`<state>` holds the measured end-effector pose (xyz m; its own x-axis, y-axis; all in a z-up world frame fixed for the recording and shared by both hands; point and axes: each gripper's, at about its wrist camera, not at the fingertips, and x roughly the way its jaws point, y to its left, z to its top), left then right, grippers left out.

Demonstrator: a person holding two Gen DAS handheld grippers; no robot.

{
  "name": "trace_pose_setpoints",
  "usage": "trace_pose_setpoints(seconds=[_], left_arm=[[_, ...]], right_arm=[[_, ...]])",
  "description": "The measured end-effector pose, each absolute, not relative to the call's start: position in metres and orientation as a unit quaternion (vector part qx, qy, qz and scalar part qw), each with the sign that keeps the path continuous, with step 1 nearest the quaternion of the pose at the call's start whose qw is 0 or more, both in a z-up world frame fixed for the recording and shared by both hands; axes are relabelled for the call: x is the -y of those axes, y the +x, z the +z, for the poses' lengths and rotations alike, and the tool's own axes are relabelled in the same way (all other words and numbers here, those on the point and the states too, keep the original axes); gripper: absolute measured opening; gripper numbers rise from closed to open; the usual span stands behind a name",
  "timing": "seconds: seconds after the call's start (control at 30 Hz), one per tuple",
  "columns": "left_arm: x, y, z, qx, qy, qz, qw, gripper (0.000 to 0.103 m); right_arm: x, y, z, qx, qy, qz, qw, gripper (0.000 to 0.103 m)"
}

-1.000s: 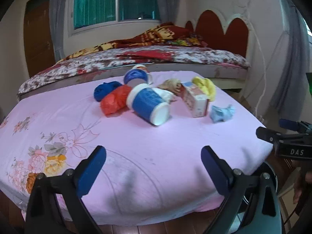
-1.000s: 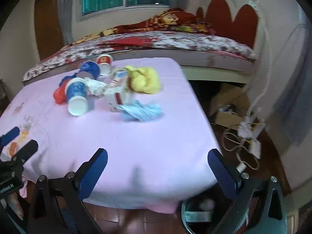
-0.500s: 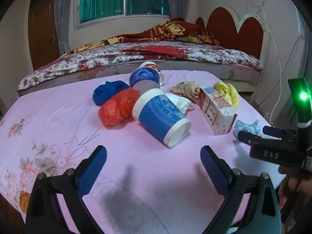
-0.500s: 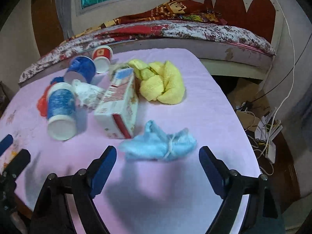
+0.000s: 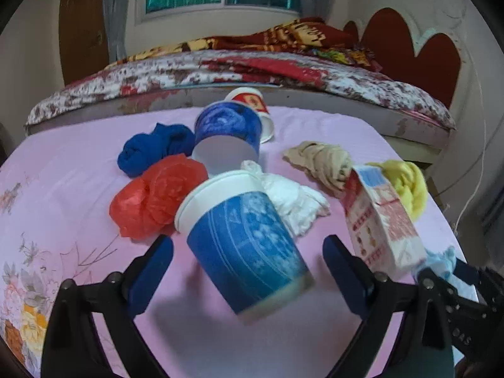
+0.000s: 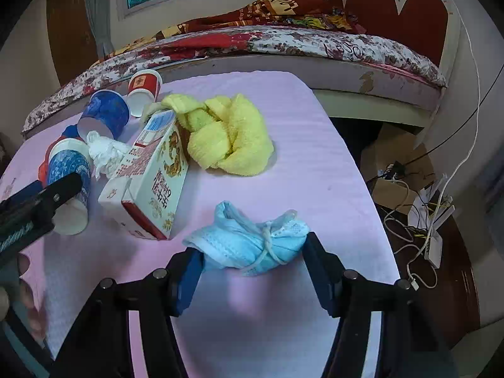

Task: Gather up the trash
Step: 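Grasp the blue paper cup with the left gripper while the right gripper grasps the light-blue mask, then carry the blue cup and mask to the black bin and release both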

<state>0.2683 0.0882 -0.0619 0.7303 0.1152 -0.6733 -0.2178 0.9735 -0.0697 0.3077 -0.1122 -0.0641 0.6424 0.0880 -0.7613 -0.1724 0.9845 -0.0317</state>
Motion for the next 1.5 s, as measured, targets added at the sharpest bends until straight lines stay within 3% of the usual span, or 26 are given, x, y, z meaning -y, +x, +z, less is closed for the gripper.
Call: trace_pose_setpoints(seconds=[0.17,0.23,0.27,0.33,0.53,0.9,1.5], left_arm=[[-0.104,0.257,-0.069,-0.369,-0.079,0.082,0.922,0.083],[-0.107,0.250,-0.073,-0.374,-0.081,0.062,0.922,0.073],[-0.108,0.247,-0.076,-0.379,-0.080,0.052,0.921,0.060],[-0.107,0.241,-0.076,-0.375,-0.073,0.043,0.923,0.060],[-0.103,0.220,-0.070,-0.362,-0.050,0.016,0.931,0.058],[-0.087,0.182,-0.054,-0.339,-0.031,-0.015,0.940,0.058],[0.010,0.136,-0.037,-0.322,0.016,-0.121,0.939,0.058]], right_arm=[[0.113,0.308,-0.064,-0.417,-0.045,0.078,0.904,0.064],[0.113,0.308,-0.064,-0.418,-0.043,0.079,0.904,0.064],[0.113,0.307,-0.064,-0.418,-0.043,0.079,0.904,0.063],[0.114,0.306,-0.064,-0.418,-0.041,0.081,0.904,0.056],[0.117,0.290,-0.060,-0.407,-0.040,0.096,0.907,0.049],[0.130,0.252,-0.037,-0.378,-0.040,0.105,0.919,0.049],[0.212,0.170,-0.005,-0.356,-0.028,0.061,0.932,0.049]])
